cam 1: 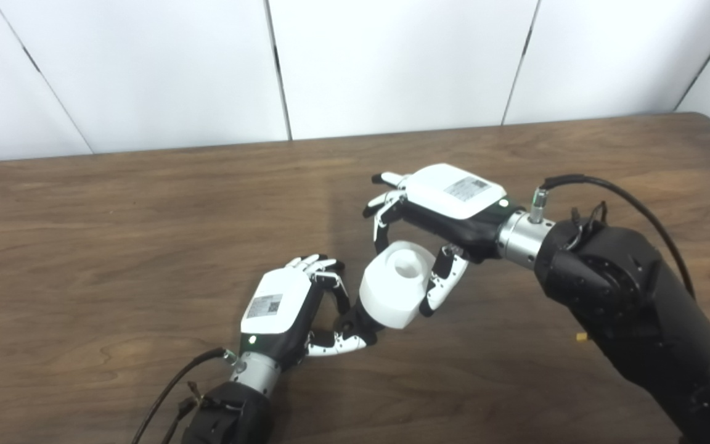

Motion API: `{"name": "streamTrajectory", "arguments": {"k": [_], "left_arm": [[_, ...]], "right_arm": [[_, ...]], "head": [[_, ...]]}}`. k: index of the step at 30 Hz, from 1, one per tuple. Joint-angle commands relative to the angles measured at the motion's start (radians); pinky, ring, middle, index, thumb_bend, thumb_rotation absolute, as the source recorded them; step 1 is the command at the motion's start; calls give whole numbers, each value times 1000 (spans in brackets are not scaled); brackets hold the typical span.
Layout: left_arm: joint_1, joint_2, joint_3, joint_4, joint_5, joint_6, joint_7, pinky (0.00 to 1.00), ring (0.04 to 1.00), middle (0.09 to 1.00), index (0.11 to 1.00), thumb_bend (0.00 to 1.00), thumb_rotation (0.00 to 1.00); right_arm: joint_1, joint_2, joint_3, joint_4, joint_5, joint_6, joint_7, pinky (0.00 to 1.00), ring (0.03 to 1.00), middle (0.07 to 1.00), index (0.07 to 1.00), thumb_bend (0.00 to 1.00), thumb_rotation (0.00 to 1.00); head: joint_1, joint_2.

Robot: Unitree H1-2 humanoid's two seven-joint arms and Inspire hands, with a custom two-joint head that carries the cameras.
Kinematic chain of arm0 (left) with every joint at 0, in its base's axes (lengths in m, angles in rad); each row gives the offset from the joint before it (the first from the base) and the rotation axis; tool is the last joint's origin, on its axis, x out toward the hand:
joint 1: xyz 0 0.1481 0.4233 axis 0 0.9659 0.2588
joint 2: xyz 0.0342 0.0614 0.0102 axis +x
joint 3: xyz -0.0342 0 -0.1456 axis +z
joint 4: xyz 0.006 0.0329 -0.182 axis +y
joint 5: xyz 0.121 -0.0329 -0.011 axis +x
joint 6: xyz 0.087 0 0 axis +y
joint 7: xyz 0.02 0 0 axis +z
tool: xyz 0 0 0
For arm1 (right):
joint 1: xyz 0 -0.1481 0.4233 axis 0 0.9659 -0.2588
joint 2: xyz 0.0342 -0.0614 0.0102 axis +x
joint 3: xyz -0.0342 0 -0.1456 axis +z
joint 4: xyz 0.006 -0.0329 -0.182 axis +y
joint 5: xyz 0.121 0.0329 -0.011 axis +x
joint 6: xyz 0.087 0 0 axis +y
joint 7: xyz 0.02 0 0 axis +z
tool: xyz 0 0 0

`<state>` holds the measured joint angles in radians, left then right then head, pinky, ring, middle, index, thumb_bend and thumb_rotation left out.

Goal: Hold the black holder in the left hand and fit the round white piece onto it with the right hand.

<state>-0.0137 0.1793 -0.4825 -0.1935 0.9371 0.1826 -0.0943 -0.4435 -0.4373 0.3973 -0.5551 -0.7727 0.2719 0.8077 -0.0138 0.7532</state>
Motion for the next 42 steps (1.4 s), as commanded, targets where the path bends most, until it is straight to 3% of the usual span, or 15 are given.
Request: {"name": "streamTrajectory", "arguments": {"k": [1, 16, 42], "left_arm": [[37, 14, -44, 57, 31, 44, -118, 907, 897, 825, 490, 519, 55], [34, 13, -51, 69, 24, 34, -94, 893, 889, 816, 490, 520, 55], [33, 11, -54, 72, 22, 32, -88, 893, 888, 816, 490, 519, 55]], "right_arm": [[-29, 7, -8, -14, -8, -24, -11, 941, 989, 843, 484, 524, 135], [-29, 43, -3, 15, -38, -40, -14, 945, 991, 844, 484, 524, 136], [-45, 56, -10, 20, -39, -57, -1, 937, 982, 838, 484, 524, 137]], "head": [[-1, 0], [2, -2], [5, 0]]}}
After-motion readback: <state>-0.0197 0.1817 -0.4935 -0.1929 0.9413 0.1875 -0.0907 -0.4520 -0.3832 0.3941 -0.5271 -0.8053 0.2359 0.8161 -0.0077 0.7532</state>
